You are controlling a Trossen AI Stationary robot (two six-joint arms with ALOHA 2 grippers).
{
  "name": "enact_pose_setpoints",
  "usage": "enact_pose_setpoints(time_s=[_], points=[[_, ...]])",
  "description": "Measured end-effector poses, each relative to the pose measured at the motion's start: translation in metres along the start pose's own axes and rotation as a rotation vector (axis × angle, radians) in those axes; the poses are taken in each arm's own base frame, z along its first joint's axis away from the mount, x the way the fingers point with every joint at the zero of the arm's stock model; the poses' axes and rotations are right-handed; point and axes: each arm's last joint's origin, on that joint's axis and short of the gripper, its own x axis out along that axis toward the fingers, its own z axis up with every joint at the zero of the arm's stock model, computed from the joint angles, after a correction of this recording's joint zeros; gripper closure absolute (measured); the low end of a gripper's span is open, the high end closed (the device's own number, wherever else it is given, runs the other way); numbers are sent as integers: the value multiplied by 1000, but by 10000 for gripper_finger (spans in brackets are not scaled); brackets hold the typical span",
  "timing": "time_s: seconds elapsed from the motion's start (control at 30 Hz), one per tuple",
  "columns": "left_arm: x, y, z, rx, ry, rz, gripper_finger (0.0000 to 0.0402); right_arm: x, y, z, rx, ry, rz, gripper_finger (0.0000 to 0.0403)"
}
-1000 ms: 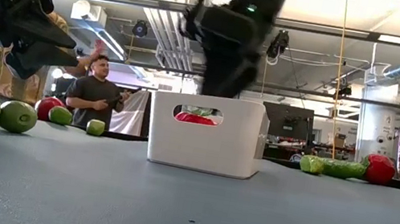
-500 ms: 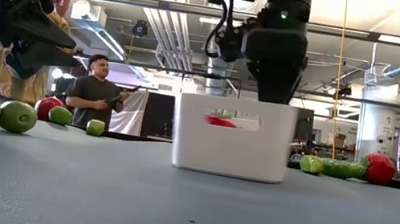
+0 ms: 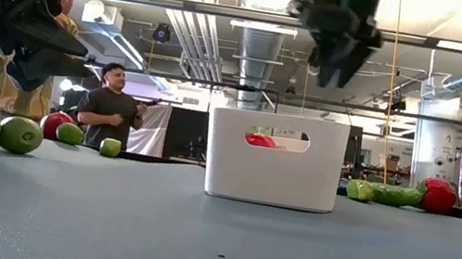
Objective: Sort produce into baskets
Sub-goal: Put the right tomato into the white bin
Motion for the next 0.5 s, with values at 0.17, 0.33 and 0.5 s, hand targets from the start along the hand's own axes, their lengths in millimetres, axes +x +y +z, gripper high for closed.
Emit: enact_pose_setpoints(time_s=[0.17,0.33,0.5], points=[[0,0,0,0,1,0,240,16,-64,-3,-34,143,-122,39],[0,0,0,1,1,1,240,47,-107,-9,-173,336,-154,39],[0,0,0,0,1,1,240,82,-133,-25,-332,510,-117,38]])
